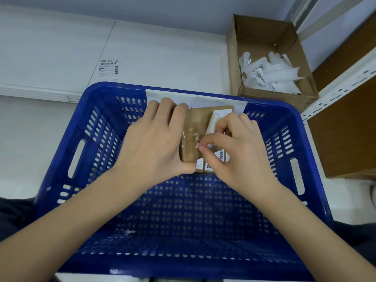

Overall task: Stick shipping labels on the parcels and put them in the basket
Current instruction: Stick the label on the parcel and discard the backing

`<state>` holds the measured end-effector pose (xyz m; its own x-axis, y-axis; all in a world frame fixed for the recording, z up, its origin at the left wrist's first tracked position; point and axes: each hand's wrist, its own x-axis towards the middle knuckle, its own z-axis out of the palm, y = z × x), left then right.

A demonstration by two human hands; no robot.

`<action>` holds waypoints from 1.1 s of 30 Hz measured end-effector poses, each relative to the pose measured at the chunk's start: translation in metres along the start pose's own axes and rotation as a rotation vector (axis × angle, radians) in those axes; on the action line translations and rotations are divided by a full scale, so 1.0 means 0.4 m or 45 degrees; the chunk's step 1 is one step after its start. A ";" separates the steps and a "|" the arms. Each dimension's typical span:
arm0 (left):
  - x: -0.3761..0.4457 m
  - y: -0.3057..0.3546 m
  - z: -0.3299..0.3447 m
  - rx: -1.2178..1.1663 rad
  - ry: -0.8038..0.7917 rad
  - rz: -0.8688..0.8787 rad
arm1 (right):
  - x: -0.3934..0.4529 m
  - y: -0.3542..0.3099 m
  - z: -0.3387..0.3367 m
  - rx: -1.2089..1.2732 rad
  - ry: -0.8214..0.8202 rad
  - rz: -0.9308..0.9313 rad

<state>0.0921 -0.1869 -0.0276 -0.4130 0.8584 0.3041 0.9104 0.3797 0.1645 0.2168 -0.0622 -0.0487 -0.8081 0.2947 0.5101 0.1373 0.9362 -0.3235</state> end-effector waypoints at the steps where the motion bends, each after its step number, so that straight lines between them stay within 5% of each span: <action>1: 0.000 0.001 0.000 0.001 0.000 0.001 | -0.002 -0.002 0.002 0.008 -0.005 0.004; 10: 0.012 0.000 -0.018 -0.133 0.029 -0.093 | -0.001 -0.013 -0.016 0.014 0.114 0.039; 27: 0.008 0.000 -0.025 -0.262 0.010 -0.187 | -0.003 -0.008 -0.017 -0.147 0.190 -0.264; 33: 0.005 -0.002 -0.024 -0.230 -0.069 -0.121 | 0.010 0.000 -0.027 0.073 0.023 -0.098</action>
<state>0.0902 -0.1888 -0.0180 -0.4902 0.8410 0.2291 0.8460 0.3957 0.3573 0.2198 -0.0587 -0.0379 -0.8045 0.2265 0.5491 0.0422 0.9439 -0.3275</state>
